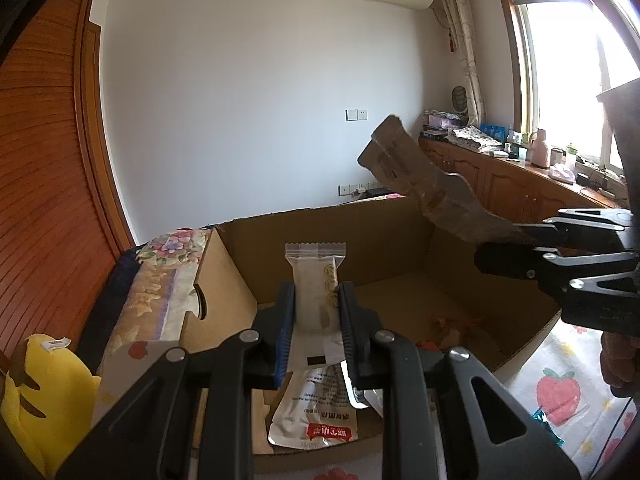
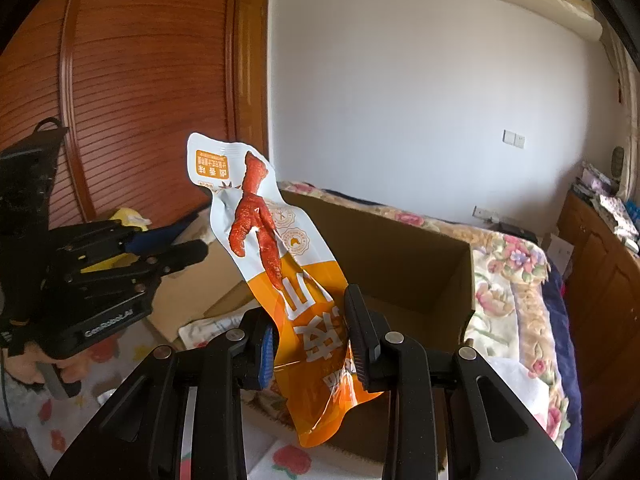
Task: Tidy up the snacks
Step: 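Carry both held packets over the cardboard box, then open the left gripper over the box while the right releases the orange packet inside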
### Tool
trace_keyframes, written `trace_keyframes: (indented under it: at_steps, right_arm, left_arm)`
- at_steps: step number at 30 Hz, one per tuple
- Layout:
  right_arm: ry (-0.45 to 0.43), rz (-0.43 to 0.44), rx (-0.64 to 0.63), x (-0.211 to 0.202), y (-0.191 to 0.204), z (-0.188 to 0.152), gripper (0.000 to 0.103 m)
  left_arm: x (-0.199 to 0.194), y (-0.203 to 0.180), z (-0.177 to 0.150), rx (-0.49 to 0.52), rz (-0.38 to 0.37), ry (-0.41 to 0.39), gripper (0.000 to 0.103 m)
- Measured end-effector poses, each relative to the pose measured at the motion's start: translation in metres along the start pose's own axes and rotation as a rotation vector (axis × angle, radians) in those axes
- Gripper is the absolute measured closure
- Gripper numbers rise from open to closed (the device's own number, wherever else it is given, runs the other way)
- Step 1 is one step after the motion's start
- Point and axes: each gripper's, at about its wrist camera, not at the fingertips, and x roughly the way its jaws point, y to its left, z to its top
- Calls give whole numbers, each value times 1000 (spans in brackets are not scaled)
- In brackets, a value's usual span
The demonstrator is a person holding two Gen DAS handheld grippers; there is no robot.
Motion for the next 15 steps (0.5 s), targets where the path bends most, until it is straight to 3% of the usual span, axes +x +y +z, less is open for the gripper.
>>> trace_keyframes:
  at_steps: [15]
  right_arm:
    - [90,-28,21,39,-11,-11,73]
  left_arm:
    - [16,1,-8,-12,-16,51,76]
